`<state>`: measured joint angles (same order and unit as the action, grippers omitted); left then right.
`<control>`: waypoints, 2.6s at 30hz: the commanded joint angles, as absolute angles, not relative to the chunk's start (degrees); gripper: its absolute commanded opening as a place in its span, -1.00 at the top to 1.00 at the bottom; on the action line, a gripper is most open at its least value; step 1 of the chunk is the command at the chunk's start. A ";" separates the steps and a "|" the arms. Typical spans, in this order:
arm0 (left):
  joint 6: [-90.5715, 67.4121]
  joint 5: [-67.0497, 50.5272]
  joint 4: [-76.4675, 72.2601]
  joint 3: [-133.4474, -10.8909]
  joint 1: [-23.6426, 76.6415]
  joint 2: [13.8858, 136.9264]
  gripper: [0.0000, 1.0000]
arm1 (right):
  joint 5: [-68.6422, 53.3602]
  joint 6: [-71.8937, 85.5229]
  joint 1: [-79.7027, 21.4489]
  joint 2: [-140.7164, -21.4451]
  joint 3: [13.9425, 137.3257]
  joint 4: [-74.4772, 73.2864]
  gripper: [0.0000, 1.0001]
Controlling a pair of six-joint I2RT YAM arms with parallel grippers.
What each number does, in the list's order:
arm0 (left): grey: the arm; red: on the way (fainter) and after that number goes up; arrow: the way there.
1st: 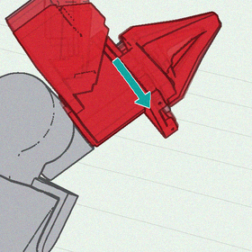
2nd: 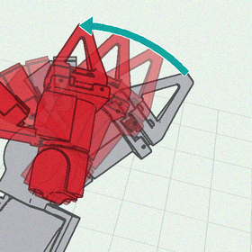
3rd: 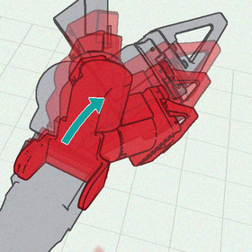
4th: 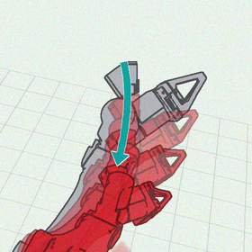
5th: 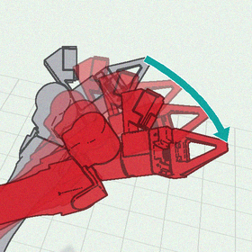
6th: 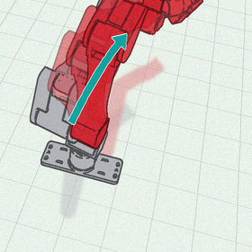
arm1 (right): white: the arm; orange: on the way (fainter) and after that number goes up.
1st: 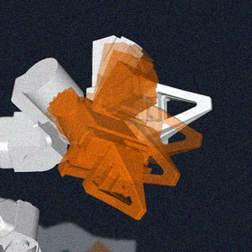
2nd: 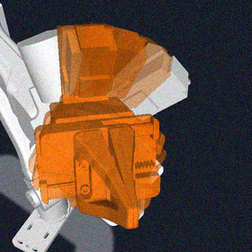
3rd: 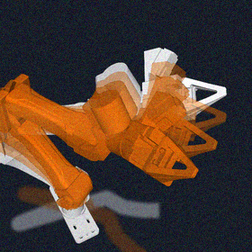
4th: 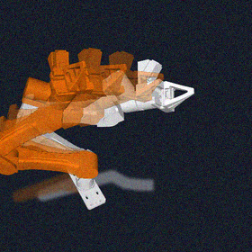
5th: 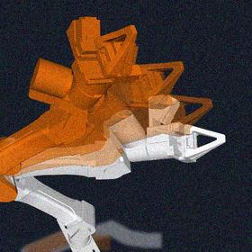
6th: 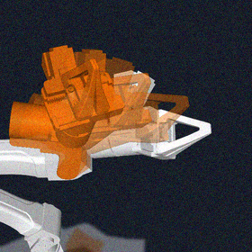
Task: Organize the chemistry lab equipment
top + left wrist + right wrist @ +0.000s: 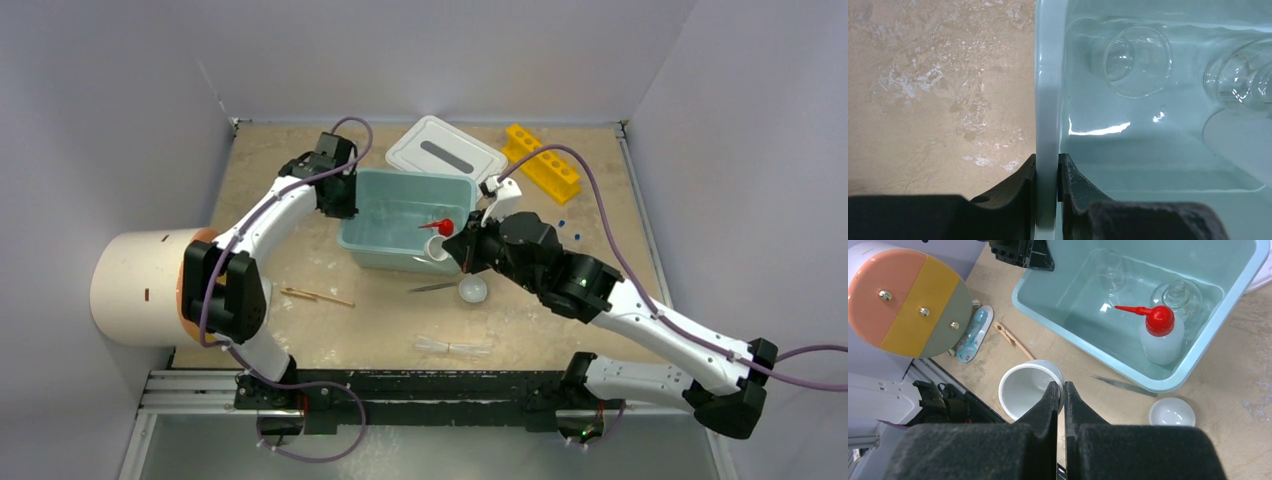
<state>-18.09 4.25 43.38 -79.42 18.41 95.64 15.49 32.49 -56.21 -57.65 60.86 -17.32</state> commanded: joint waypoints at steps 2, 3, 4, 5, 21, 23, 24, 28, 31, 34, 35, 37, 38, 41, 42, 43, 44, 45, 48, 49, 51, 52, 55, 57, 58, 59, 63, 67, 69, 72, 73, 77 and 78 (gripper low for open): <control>-23.33 2.07 43.13 -76.80 18.89 93.44 1.00 | 16.70 31.10 -56.11 -59.77 65.16 -15.64 1.00; -23.59 2.17 43.11 -76.74 18.90 93.12 0.94 | 17.20 31.00 -56.07 -60.34 65.55 -15.46 1.00; -23.78 2.34 43.15 -76.61 18.90 92.70 0.89 | 17.57 30.74 -56.07 -61.10 66.12 -15.39 1.00; -23.96 2.40 43.09 -76.49 18.90 92.15 0.83 | 17.92 30.45 -56.06 -62.13 66.88 -15.44 1.00; -21.39 2.16 40.29 -76.38 18.90 80.47 0.14 | 13.49 26.48 -53.32 -85.00 79.86 -11.70 1.00; -20.43 2.88 40.02 -76.22 18.90 78.14 0.11 | 12.60 26.13 -52.77 -88.56 81.33 -11.62 1.00; -20.07 3.46 39.88 -76.11 18.90 76.89 0.08 | 12.24 26.04 -52.57 -89.92 81.93 -11.50 1.00; -19.69 3.07 37.16 -73.33 18.90 70.28 0.01 | 9.97 25.59 -51.59 -96.13 84.94 -11.78 1.00; -20.08 0.41 34.50 -70.87 18.90 65.58 -0.07 | 8.92 25.27 -51.01 -100.63 87.22 -12.61 1.00; -20.47 0.26 33.34 -68.97 18.90 62.15 -0.17 | 7.50 24.91 -50.84 -104.94 90.34 -13.94 1.00; -20.36 -0.53 33.36 -68.69 18.85 61.38 -0.18 | 7.32 24.76 -50.88 -106.46 91.70 -14.74 1.00; -19.95 -0.95 33.78 -68.64 18.90 60.40 -0.20 | 7.61 24.49 -50.88 -109.34 94.24 -16.88 1.00; -19.61 -0.96 33.95 -68.71 18.90 60.12 -0.21 | 7.60 24.37 -50.83 -110.75 95.22 -17.35 1.00; -18.47 -0.97 34.31 -69.03 18.90 59.37 -0.22 | 7.94 24.23 -50.89 -114.38 97.96 -18.93 1.00; -18.05 -1.09 34.36 -69.14 18.90 59.21 -0.22 | 7.87 24.18 -50.84 -115.50 98.93 -19.58 1.00; -17.73 -1.09 34.44 -69.29 18.90 59.05 -0.22 | 7.64 24.25 -50.84 -116.71 99.76 -20.06 1.00; -17.34 -1.03 34.45 -69.34 18.90 58.85 -0.22 | 7.53 24.30 -50.84 -117.99 100.44 -20.32 1.00; -17.01 -0.93 34.45 -69.34 18.90 58.65 -0.22 | 7.54 24.32 -50.81 -118.82 101.04 -20.57 1.00; -16.00 -0.42 34.59 -69.51 18.87 58.33 -0.22 | 7.64 24.67 -50.82 -121.10 102.71 -21.31 1.00; -15.70 -0.29 34.69 -69.61 18.89 58.16 -0.22 | 7.70 24.74 -50.86 -121.65 102.84 -21.11 1.00; -15.24 -0.26 34.72 -69.77 18.90 57.84 -0.22 | 8.25 24.77 -50.85 -122.78 103.39 -20.80 1.00; -15.21 -0.26 34.72 -69.78 18.90 57.77 -0.22 | 8.42 24.81 -50.85 -123.52 103.75 -20.94 1.00; -15.37 -0.97 34.59 -69.79 18.90 57.36 -0.23 | 8.46 24.93 -50.87 -125.01 104.87 -21.11 1.00; -15.42 -1.29 34.41 -69.54 18.90 57.07 -0.23 | 8.45 24.96 -50.87 -125.68 105.19 -20.71 1.00; -15.42 -1.45 34.37 -69.45 18.90 56.92 -0.23 | 8.30 24.95 -50.84 -126.05 105.39 -20.66 1.00; -15.40 -1.49 34.37 -69.36 18.90 56.65 -0.23 | 8.25 24.92 -50.85 -126.54 105.61 -20.74 1.00; -15.25 -1.21 34.35 -69.32 18.90 55.95 -0.23 | 7.83 25.03 -50.91 -127.50 106.26 -20.86 1.00; -15.12 -0.98 34.36 -69.26 18.90 55.59 -0.24 | 7.74 25.05 -50.89 -128.11 106.89 -20.97 0.87; -15.12 -0.97 34.37 -69.17 18.90 55.55 -0.24 | 7.73 25.05 -50.89 -128.23 107.34 -21.24 0.79; -15.12 -0.97 34.30 -69.08 18.90 55.46 -0.24 | 7.73 25.00 -50.89 -127.96 107.60 -21.52 0.70; -15.11 -0.89 34.28 -69.05 18.90 55.44 -0.24 | 7.73 25.04 -50.86 -127.74 107.66 -21.67 0.66; -15.12 -0.96 34.12 -68.99 18.98 55.46 -0.25 | 8.01 25.15 -50.89 -126.39 107.82 -21.91 0.58; -15.12 -0.97 34.06 -68.99 18.98 55.46 -0.25 | 8.31 25.24 -50.84 -125.94 107.91 -21.96 0.56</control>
